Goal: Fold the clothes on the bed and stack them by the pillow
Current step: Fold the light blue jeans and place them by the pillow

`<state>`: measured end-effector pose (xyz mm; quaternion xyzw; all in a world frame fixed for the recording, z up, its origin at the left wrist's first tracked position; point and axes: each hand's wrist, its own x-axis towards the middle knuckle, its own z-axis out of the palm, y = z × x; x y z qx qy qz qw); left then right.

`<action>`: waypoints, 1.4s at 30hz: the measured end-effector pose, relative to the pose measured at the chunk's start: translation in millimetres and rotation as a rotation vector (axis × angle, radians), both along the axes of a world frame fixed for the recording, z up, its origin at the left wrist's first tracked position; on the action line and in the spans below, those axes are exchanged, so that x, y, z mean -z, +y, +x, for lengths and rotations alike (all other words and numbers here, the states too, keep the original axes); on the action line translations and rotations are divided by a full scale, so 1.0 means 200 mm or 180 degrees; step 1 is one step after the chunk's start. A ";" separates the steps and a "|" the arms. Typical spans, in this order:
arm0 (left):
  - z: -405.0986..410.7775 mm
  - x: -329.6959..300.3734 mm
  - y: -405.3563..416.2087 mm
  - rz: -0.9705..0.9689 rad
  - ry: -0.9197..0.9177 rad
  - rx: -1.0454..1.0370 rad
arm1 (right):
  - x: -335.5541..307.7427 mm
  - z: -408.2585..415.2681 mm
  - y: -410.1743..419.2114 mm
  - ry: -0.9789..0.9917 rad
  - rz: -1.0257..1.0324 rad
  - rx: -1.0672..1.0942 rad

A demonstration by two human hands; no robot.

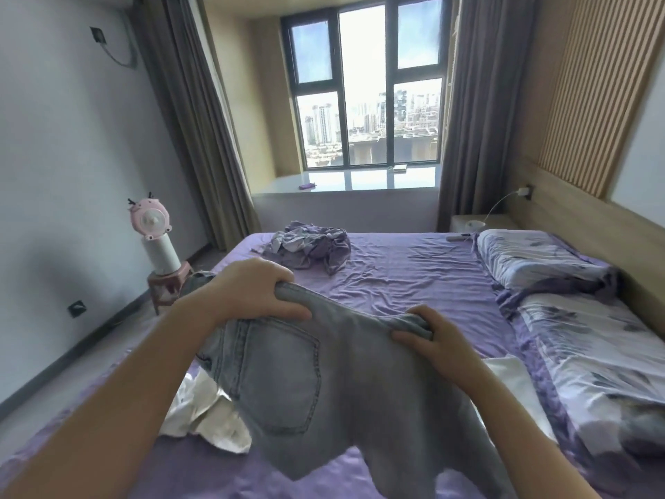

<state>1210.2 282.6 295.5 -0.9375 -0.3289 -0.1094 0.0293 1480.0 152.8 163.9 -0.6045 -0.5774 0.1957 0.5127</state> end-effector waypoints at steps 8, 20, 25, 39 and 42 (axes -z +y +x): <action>0.10 0.21 -0.27 -0.0515 -0.0135 0.0083 | -0.07 0.19 -0.36 -0.0673 -0.0198 0.0086; 0.30 0.37 -0.40 -0.0809 0.0436 0.0040 | -0.19 0.43 -0.42 -0.0764 -0.1401 -0.0552; 0.16 0.87 -0.21 -0.1471 0.1399 -0.0657 | 0.44 0.17 -0.07 -0.0743 -0.2285 -0.0875; -0.40 2.13 0.32 -0.2102 0.2256 -0.1259 | 1.74 -0.50 0.60 -0.1281 -0.2612 -0.0478; -0.46 2.23 0.49 -0.2249 0.2456 -0.1244 | 1.85 -0.52 0.70 -0.1147 -0.2727 -0.0546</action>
